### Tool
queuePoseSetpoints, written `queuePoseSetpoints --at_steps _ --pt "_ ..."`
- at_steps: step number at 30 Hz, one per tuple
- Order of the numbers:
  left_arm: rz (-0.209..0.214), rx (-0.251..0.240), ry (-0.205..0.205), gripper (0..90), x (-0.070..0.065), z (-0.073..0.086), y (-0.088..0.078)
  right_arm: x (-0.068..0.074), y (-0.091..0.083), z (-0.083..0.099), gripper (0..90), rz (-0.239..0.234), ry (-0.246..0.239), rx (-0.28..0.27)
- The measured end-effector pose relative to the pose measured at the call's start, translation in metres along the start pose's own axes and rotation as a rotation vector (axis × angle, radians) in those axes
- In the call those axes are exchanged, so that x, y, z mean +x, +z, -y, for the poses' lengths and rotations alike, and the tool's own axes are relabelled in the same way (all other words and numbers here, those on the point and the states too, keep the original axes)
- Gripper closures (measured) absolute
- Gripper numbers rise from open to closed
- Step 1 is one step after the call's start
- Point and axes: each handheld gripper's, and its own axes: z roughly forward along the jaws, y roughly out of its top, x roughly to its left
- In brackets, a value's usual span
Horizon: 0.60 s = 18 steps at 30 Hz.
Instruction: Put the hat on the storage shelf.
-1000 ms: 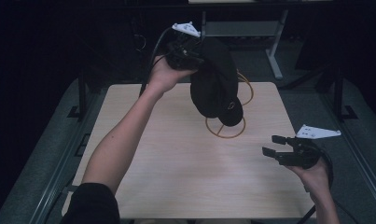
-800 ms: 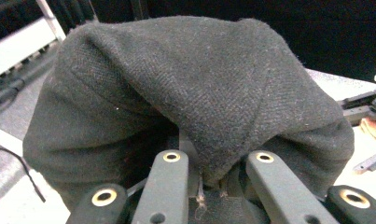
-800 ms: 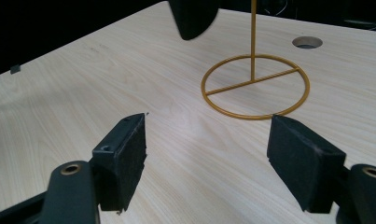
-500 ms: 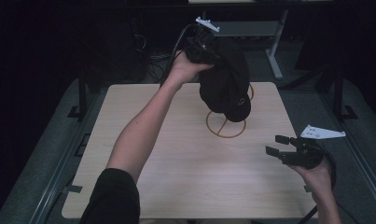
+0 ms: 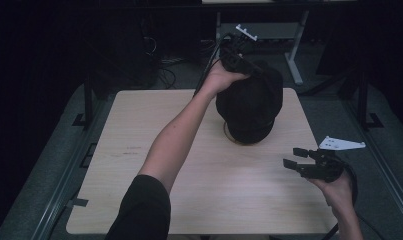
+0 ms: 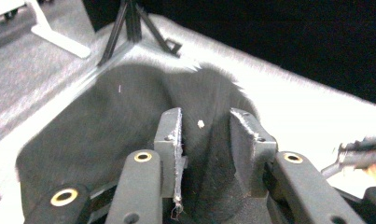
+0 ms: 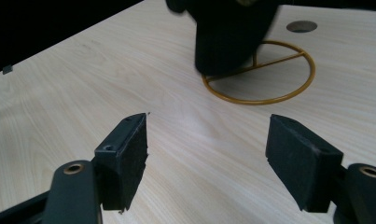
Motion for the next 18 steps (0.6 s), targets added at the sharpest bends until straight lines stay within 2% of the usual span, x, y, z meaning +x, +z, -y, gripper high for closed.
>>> queuePoseSetpoints --at_steps 5,6,11,18 --pt "-0.021 0.006 0.029 58.0 -0.003 -0.001 0.000 -0.001 -0.002 0.000 29.1 0.005 0.005 -0.013" --pt "-0.029 -0.005 0.018 56.1 -0.001 -0.001 -0.004 -0.001 -0.002 0.001 29.0 0.007 0.005 -0.014" --pt "-0.046 -0.015 0.024 53.0 0.000 0.002 -0.017 -0.002 -0.003 0.001 28.8 0.015 0.008 -0.014" --pt "-0.067 -0.015 0.058 49.9 -0.005 0.011 -0.035 -0.001 -0.003 0.001 28.2 0.041 0.003 -0.012"
